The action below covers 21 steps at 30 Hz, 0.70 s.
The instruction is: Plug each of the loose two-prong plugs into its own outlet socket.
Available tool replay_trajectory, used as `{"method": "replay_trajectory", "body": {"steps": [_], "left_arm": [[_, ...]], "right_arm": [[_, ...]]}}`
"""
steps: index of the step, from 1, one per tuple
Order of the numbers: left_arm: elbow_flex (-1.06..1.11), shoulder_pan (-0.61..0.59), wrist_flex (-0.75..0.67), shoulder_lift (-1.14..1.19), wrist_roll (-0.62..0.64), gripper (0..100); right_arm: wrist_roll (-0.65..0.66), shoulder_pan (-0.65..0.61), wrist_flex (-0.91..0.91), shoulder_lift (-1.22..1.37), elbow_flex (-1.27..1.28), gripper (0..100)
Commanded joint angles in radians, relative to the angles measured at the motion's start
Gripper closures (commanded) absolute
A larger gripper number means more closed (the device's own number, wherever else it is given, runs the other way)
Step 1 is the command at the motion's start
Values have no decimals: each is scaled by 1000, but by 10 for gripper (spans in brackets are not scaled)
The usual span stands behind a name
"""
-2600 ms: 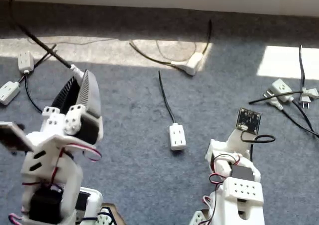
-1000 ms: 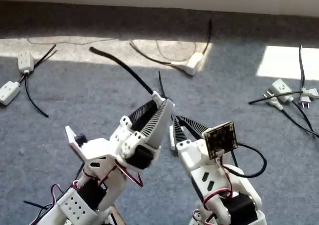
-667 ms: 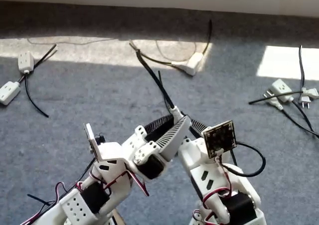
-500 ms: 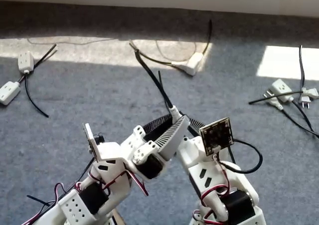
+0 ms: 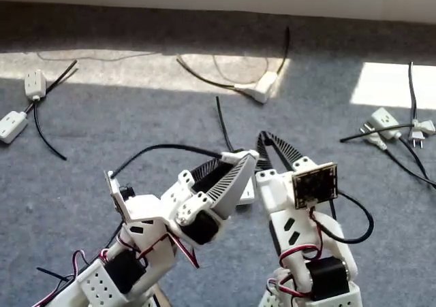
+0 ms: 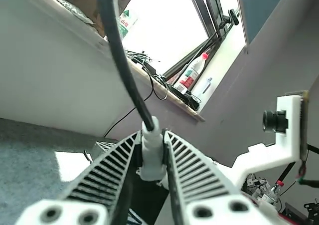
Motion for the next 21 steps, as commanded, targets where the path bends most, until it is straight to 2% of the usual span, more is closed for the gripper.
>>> {"method": "replay_trajectory", "body": {"steps": [1, 5, 21], "left_arm": [[27, 70, 43, 7, 6, 993], [27, 76, 61, 5, -46, 993], [27, 76, 71, 10, -46, 993]], "right_arm": [[6, 41, -61, 2, -12, 991], [6, 64, -62, 2, -12, 991], [6, 77, -96, 2, -10, 991]]}}
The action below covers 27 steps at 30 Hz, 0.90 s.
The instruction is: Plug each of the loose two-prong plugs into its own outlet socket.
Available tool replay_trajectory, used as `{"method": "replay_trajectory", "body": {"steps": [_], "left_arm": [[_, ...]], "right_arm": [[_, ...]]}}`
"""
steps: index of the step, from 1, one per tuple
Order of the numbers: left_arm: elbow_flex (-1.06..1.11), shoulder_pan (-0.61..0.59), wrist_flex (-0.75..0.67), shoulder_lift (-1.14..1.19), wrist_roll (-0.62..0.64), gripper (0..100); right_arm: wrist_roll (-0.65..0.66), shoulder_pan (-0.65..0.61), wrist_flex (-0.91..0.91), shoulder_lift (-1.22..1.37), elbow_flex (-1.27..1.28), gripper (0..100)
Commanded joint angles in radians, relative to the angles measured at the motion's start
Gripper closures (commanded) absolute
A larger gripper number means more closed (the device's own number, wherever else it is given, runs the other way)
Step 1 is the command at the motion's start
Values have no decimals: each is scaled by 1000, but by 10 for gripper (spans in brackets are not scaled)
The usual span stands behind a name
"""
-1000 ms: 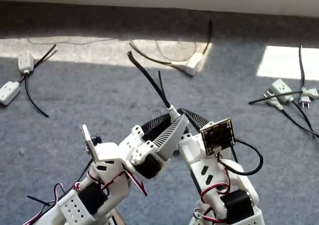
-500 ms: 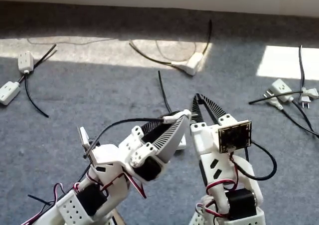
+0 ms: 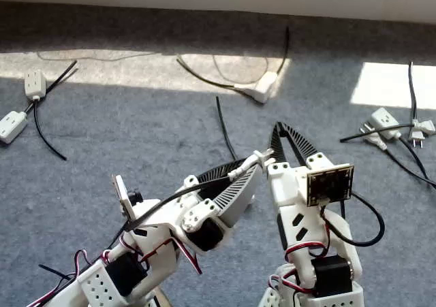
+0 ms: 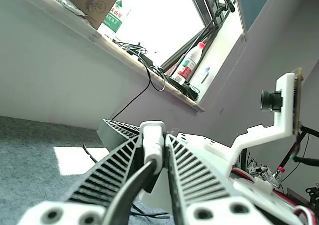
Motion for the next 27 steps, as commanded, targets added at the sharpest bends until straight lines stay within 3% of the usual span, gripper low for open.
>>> {"method": "replay_trajectory", "body": {"steps": [1, 8, 14, 21, 27], "left_arm": [[27, 31, 37, 13, -8, 993], [25, 18, 37, 13, -9, 992], [-10, -62, 49, 18, -5, 992], [-113, -85, 207, 18, -3, 992], [-166, -163, 212, 54, -5, 992]], "right_arm": [[6, 13, -44, 2, -10, 991], [6, 19, -65, 2, 48, 991], [-6, 153, -64, -8, 179, 991], [-238, 303, -58, -8, 292, 987], [-261, 314, 30, 1, 334, 986]]}}
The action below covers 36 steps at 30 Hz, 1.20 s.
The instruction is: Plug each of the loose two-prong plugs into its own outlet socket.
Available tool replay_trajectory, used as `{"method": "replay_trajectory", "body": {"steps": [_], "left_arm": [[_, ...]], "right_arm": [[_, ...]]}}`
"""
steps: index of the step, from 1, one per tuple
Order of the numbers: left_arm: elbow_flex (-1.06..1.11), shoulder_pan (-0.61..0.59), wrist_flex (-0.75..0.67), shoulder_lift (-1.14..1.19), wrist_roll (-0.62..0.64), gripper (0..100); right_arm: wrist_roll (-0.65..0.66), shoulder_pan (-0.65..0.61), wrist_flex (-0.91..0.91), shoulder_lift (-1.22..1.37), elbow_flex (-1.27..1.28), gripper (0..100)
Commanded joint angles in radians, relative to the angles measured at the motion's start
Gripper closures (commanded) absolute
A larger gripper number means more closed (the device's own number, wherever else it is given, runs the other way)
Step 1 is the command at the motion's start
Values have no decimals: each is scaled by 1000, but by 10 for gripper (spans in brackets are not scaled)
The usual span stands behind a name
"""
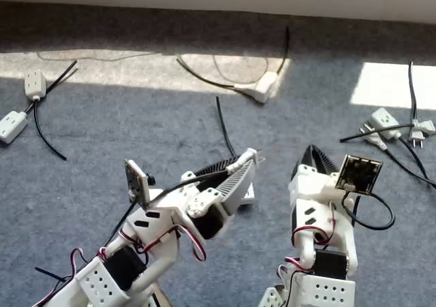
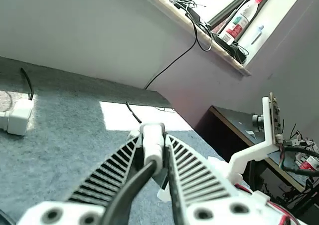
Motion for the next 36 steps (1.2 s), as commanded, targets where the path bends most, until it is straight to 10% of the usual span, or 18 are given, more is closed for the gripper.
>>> {"method": "replay_trajectory", "body": {"steps": [1, 15, 28, 36], "left_arm": [[-90, -54, 5, 65, -9, 992], [-532, -74, 281, 825, -276, 993], [-742, -124, 720, 888, -779, 993], [-900, -101, 913, 892, -833, 993]], "right_arm": [[-21, 15, 51, 4, 19, 986], [-15, 15, 147, 4, 58, 991], [29, 70, 194, 5, 62, 991], [98, 73, 248, 5, 62, 991]]}}
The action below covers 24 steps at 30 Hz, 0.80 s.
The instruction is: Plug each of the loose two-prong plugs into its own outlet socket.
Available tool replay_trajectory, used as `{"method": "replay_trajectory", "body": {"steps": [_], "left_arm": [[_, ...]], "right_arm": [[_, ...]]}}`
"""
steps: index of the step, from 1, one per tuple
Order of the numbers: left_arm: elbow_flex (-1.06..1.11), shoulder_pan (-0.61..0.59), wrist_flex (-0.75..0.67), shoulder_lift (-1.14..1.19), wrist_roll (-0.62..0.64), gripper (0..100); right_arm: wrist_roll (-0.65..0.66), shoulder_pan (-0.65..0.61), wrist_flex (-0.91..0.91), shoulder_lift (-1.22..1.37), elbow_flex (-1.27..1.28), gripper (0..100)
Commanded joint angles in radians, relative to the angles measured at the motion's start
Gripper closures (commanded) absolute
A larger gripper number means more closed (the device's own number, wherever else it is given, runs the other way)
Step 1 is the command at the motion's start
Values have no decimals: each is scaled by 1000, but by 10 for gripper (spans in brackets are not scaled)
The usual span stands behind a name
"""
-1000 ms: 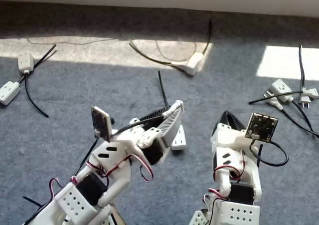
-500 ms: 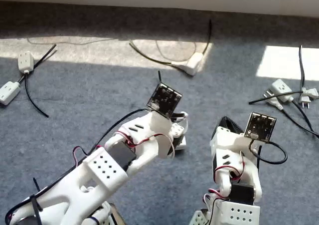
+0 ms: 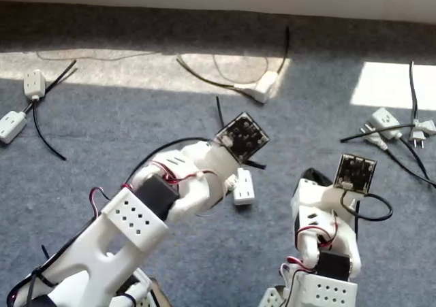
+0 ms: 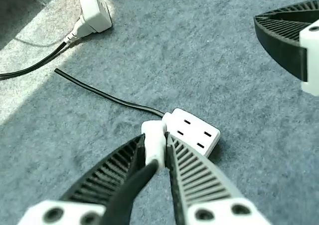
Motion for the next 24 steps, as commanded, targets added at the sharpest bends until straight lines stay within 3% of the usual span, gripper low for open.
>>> {"method": "replay_trajectory", "body": {"steps": [1, 5, 8, 16, 24], "left_arm": [[-93, 56, 81, 5, -84, 993], [-173, 147, 166, 88, -161, 993], [-236, 147, 169, 209, -166, 993], [-441, 137, 242, 576, -364, 993], [-522, 117, 299, 634, -420, 993]], "right_arm": [[23, 8, 10, 5, 50, 991], [23, 8, 10, 5, 50, 991], [25, 8, 10, 5, 50, 991], [26, 8, 8, 5, 50, 991], [26, 8, 7, 5, 50, 991]]}}
